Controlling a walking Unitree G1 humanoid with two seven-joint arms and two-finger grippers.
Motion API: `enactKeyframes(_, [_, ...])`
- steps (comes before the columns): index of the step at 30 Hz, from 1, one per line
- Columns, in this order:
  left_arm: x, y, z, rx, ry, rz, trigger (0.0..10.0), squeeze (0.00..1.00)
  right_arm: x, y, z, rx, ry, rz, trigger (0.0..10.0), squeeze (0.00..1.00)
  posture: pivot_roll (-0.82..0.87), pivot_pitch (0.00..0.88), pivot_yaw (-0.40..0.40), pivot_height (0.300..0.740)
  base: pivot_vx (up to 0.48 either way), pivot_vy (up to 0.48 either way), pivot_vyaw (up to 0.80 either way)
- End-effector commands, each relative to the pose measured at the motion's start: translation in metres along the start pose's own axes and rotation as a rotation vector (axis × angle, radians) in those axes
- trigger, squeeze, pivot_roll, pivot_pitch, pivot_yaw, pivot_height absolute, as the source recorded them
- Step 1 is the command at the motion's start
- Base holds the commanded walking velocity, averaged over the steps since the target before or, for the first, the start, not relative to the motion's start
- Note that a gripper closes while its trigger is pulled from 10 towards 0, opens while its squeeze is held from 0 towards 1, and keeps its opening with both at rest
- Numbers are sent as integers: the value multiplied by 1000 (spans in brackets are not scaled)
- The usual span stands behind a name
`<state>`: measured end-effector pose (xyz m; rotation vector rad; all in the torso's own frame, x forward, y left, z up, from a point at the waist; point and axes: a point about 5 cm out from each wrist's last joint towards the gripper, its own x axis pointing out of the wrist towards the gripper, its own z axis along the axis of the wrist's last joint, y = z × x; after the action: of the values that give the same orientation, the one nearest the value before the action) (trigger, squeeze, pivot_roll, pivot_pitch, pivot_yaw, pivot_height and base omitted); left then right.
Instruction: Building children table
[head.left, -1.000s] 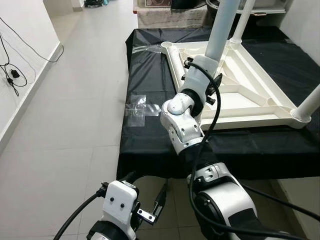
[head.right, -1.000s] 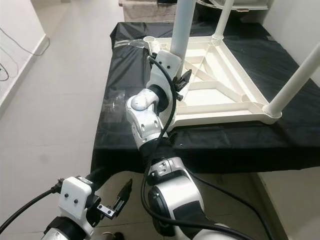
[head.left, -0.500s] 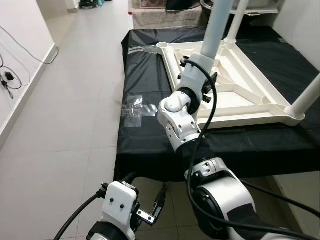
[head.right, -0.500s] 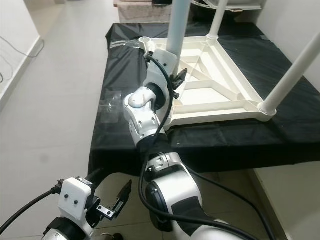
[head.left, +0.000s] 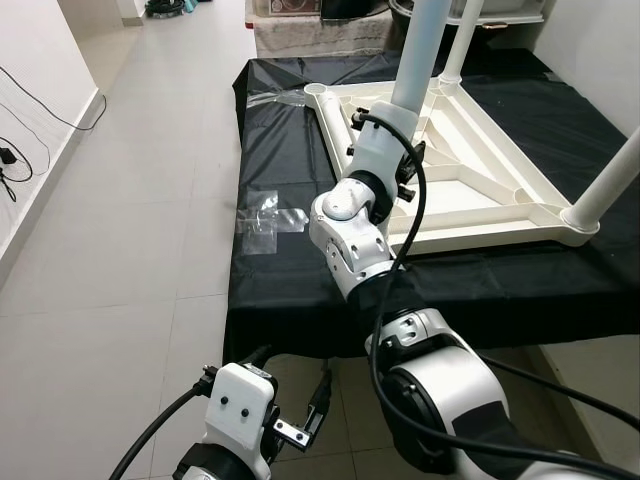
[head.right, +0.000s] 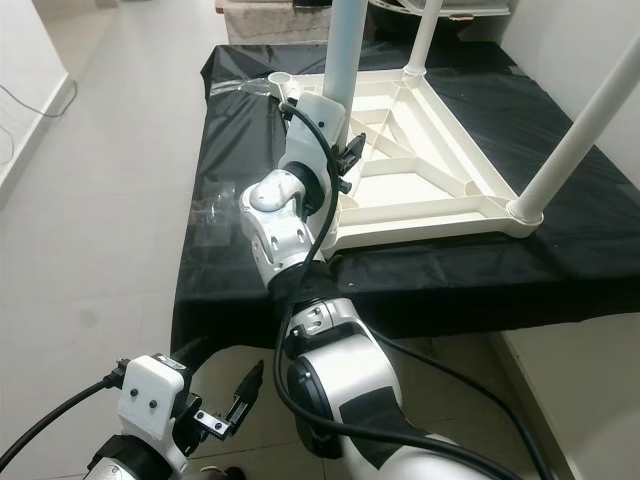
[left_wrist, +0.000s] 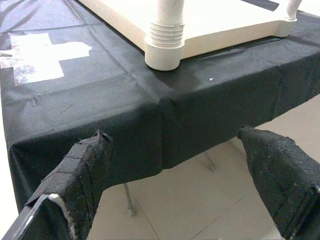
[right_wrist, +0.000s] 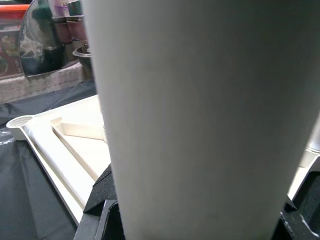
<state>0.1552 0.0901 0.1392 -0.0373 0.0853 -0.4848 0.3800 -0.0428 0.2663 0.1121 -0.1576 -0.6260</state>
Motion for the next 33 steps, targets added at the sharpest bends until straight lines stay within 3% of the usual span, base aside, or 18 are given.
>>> enactKeyframes(1, [-1,1,-4,11,15,6,10000,0,-18,-3,-52,-47,243,7,10000,0,154,174,3,740,0,0,0])
enactKeyframes(3, [-1,0,-4,11,15,6,10000,0,-19,-2,-54,-46,250,12,10000,0,152,170,3,740,0,0,0])
enactKeyframes(4, [-1,0,-4,11,15,6,10000,0,-19,-2,-55,-41,256,19,10000,675,152,170,3,740,0,0,0])
enactKeyframes(5, [-1,0,-4,12,14,6,10000,0,-20,-1,-55,-31,261,32,10000,1000,152,170,3,740,0,0,0])
enactKeyframes(19, [-1,0,-5,18,15,5,10000,0,-23,3,-51,15,257,85,10000,1000,151,160,1,740,0,0,0])
enactKeyframes(20, [-1,0,-6,18,16,4,10000,0,-24,4,-52,27,267,98,10000,0,148,152,3,740,0,0,0])
enactKeyframes(33, [1,1,-7,24,13,5,10000,0,-29,-6,-69,29,338,216,10000,0,144,136,2,740,0,0,0])
